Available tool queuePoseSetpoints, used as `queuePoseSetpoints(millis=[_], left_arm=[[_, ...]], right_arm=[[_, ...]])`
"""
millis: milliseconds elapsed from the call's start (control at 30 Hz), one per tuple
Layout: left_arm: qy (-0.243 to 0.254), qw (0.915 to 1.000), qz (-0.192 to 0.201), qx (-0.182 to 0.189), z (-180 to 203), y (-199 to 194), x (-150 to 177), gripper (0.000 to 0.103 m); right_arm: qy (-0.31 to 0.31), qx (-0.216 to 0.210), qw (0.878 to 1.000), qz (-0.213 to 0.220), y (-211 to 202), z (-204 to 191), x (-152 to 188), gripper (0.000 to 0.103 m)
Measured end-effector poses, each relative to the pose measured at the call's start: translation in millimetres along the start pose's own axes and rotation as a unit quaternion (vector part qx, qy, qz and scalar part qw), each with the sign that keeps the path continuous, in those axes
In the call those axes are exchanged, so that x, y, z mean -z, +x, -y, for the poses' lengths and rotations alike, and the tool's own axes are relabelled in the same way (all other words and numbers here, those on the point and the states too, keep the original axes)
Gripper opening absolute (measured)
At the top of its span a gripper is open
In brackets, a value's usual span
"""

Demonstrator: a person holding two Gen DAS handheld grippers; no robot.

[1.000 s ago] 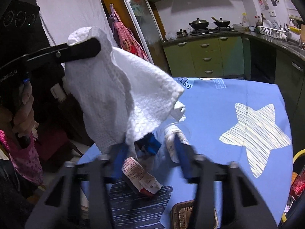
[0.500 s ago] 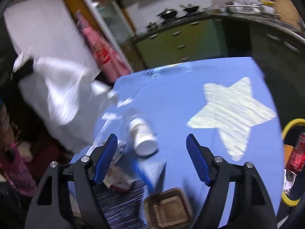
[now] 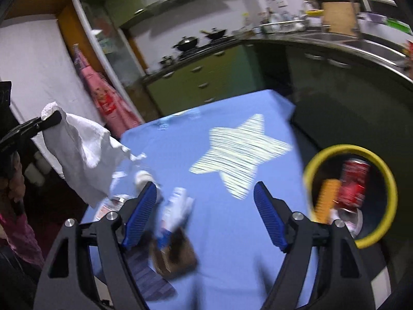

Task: Collect trash

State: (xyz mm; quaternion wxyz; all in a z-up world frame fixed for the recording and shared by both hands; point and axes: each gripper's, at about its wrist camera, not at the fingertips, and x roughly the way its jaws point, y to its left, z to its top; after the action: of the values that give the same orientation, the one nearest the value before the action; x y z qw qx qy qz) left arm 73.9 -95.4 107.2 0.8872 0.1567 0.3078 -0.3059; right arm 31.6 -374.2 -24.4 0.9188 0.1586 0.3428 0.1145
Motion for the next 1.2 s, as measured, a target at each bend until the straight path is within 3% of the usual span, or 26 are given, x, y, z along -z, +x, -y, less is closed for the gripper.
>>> queuePoseSetpoints(millis=[267, 467, 733, 933, 1133, 1200], left_arm=[[0.036, 0.9984, -0.004, 0.043, 29, 32, -31, 0.008], [0.089, 0.9920, -0.020, 0.088, 84, 79, -70, 0.008], [0.171, 0.9715, -0.037, 0.160, 188, 149, -115, 0.008], [0.222, 0.9550, -0.051, 0.189, 262, 213, -132, 0.008], [0.237, 0.9459, -0.078, 0.207, 302, 279, -131, 0.008], [0.247, 0.9428, -0.088, 0.205, 311, 296, -124, 0.013]], right_arm=[[0.086, 0.093, 0.992, 0.028, -65, 76, 40, 0.074], [0.150, 0.137, 0.978, 0.050, -100, 130, 64, 0.074], [0.189, 0.152, 0.968, 0.063, -117, 169, 80, 0.074], [0.213, 0.159, 0.962, 0.064, -122, 190, 89, 0.074], [0.234, 0.168, 0.956, 0.060, -125, 208, 96, 0.074], [0.238, 0.168, 0.955, 0.059, -124, 212, 96, 0.075]])
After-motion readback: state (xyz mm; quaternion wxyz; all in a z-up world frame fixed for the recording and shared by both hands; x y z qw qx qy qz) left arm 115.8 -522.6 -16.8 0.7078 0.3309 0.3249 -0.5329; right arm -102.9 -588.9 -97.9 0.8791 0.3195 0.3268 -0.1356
